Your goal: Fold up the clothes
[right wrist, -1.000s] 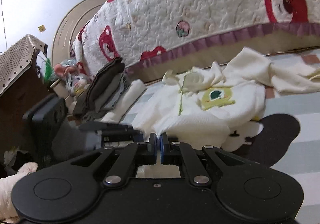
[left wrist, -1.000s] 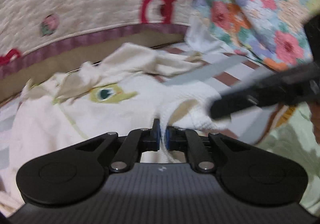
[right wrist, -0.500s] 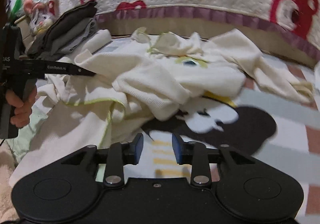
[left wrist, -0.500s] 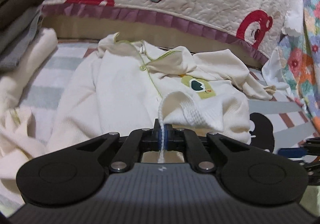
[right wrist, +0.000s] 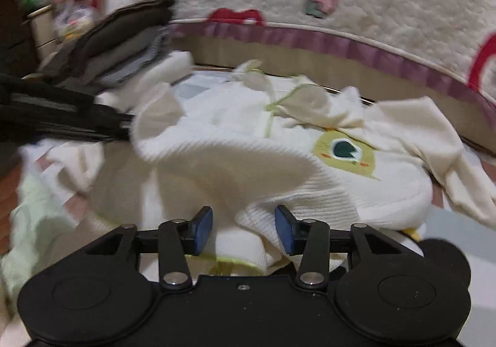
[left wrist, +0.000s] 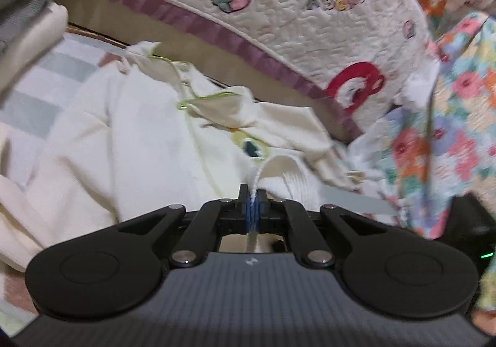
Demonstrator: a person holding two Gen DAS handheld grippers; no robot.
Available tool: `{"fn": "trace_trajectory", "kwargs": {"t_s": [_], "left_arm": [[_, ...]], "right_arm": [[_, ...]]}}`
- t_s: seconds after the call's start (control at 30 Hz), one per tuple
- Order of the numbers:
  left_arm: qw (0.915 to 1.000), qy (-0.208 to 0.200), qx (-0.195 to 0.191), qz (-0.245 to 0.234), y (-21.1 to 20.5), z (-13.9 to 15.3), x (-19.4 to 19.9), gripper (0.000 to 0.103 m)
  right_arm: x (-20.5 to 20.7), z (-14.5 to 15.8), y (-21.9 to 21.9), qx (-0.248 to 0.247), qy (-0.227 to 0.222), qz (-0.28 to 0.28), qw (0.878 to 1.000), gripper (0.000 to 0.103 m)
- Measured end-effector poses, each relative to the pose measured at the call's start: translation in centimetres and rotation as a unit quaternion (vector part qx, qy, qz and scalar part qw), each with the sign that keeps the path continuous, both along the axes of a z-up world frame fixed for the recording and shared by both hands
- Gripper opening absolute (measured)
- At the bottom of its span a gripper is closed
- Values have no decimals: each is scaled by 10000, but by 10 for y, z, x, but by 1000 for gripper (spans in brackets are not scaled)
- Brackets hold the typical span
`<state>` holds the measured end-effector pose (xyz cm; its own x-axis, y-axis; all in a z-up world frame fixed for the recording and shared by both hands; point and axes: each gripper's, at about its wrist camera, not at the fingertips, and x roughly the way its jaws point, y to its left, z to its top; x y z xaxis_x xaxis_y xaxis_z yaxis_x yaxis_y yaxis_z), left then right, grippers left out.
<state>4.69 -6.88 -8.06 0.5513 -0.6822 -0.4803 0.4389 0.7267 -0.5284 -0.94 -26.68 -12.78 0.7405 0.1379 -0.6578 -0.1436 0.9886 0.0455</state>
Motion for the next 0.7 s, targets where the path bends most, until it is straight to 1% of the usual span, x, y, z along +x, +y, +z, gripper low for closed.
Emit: {"fn": "trace_trajectory", "kwargs": {"t_s": [0.03, 0.07, 0.13, 0.17, 0.2, 0.23, 0.27, 0.3, 0.37, 0.47, 0.53, 0.57, 0.63, 0.67, 0.7], "left_arm": [[9999, -103, 122, -44, -3, 5, -3, 2], [9997, -172, 149, -72, -4, 9, -6, 2], [9996, -247, 39, -108, -4, 15, -10, 2], [9995, -284, -16, -126, -4, 18, -13, 2], [9994, -322, -71, -144, -4, 21, -15, 2], [9991, -360, -126, -162, -4, 24, -17, 2], [9990, -384, -132, -176, -5, 25, -19, 2], [9990, -398, -105, -187, -7, 26, -19, 2], [9989, -428, -50, -208, -10, 26, -21, 2], [9981, -511, 151, -310, -22, 24, -27, 2], [9971, -589, 71, -477, -31, 26, -34, 2], [9965, -597, -59, -581, -34, 29, -37, 2], [9943, -618, -313, -805, -40, 33, -44, 2], [9933, -607, -343, -925, -46, 34, -47, 2], [9920, -551, -297, -1094, -54, 32, -50, 4]], "right_arm": [[-2, -1, 1, -35, -69, -205, 9998, 50], [-4, -1, 2, -94, -147, -423, 9990, 50], [-11, -1, 0, -295, -271, -827, 9958, 49], [-13, -2, -2, -453, -290, -973, 9938, 46], [-16, -2, -5, -611, -308, -1118, 9914, 26], [-18, -2, -9, -747, -335, -1238, 9889, 14], [-23, 0, -15, -747, -405, -1327, 9875, 9], [-28, 4, -23, -670, -499, -1407, 9865, 5], [-41, 13, -38, -502, -712, -1527, 9844, 5], [-66, 34, -53, -303, -1025, -1572, 9818, 4], [-83, 55, -64, -168, -1321, -1701, 9764, 4], [-93, 69, -69, -298, -1554, -1815, 9706, 3], [-111, 93, -77, -856, -2001, -2113, 9529, 3], [-115, 96, -88, -1139, -2059, -2360, 9428, 3], [-114, 92, -105, -1163, -1908, -2617, 9389, 3]]}}
